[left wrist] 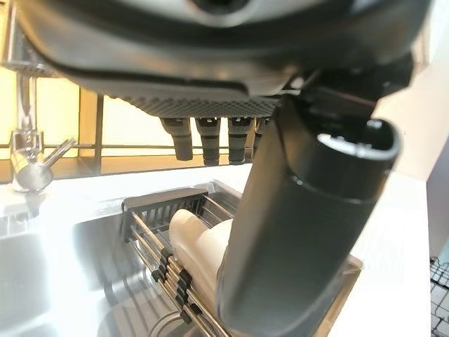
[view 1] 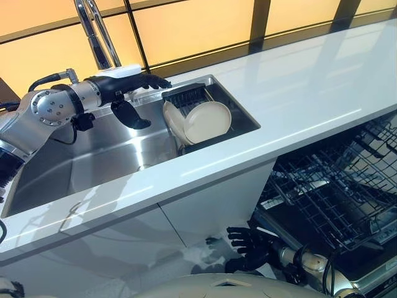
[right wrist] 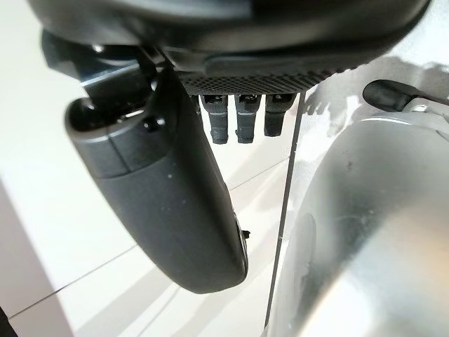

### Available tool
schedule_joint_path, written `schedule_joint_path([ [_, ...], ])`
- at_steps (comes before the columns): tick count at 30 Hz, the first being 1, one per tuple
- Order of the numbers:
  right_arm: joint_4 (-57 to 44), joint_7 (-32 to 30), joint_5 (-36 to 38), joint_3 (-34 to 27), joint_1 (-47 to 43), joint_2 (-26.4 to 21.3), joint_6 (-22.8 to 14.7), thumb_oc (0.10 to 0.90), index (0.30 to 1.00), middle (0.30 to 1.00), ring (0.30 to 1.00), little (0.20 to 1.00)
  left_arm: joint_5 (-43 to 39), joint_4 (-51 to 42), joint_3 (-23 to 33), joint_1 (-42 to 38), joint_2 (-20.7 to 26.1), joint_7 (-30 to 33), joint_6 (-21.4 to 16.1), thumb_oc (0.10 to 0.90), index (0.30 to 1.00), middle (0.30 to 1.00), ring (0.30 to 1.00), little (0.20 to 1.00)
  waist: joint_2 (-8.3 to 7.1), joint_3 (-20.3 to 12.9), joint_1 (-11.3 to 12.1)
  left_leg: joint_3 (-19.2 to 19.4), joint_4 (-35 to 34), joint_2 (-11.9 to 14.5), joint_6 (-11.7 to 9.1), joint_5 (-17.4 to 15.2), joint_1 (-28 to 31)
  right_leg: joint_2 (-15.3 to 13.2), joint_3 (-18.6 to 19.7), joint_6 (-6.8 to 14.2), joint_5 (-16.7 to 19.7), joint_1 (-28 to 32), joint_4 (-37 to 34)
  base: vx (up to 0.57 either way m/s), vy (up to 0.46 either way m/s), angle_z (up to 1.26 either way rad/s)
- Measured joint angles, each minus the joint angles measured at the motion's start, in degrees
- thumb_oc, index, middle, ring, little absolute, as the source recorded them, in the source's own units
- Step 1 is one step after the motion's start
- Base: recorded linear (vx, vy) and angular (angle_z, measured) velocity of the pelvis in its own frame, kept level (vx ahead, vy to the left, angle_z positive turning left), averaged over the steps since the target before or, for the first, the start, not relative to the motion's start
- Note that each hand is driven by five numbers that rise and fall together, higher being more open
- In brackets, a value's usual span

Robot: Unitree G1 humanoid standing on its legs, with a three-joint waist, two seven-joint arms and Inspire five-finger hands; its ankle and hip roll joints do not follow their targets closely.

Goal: Pick up plates and place into dishwasher.

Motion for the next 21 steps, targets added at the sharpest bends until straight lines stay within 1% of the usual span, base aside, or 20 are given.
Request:
schedule_joint_path([
  [5, 0.00, -0.17, 0.01, 0.00, -0.02, -0.02, -0.01, 0.800, 0.900, 0.900, 0.900, 0.900, 0.00, 0.85, -0.40, -0.01, -1.13, -0.71, 0.01, 0.800, 0.900, 0.900, 0.900, 0.900, 0.00, 0.00, -0.15, 0.23, 0.00, -0.01, -0.06, -0.04, 0.11, 0.08, 0.31, -0.01, 0.00, -0.02, 0.00, 0.00, 0.000, 0.00],
  [10, 0.04, -0.65, 0.01, 0.00, 0.00, -0.02, -0.05, 0.800, 0.900, 0.900, 0.900, 0.900, 0.01, 1.94, -2.83, 0.00, -2.27, -2.32, 0.08, 0.800, 0.900, 0.900, 0.900, 0.900, -0.02, 0.01, -0.26, 0.64, 0.00, -0.01, -0.11, -0.09, 0.24, 0.18, 0.65, -0.05, 0.05, -0.04, 0.00, 0.00, -0.001, -0.02],
  [14, 0.05, -1.10, 0.00, 0.01, 0.00, -0.02, -0.24, 0.800, 0.900, 0.900, 0.900, 0.900, 0.01, 3.07, -3.74, 0.00, -2.83, -3.38, 0.13, 0.800, 0.900, 0.900, 0.900, 0.900, -0.02, 0.03, -0.41, 1.28, -0.01, 0.04, -0.19, -0.15, 0.34, 0.33, 0.84, -0.09, 0.08, -0.06, 0.00, -0.01, 0.000, -0.04],
  [21, 0.10, -1.16, 0.00, 0.00, -0.04, -0.09, -0.64, 0.800, 0.900, 0.900, 0.900, 0.900, -0.07, 5.64, -4.24, 0.00, -4.98, -4.46, 0.18, 0.800, 0.900, 0.900, 0.900, 0.900, -0.10, 0.15, -1.56, 1.80, 0.00, 0.06, -0.21, -0.16, 0.37, 0.43, 1.00, -0.11, 0.09, -0.11, 0.00, 0.00, 0.000, 0.00],
])
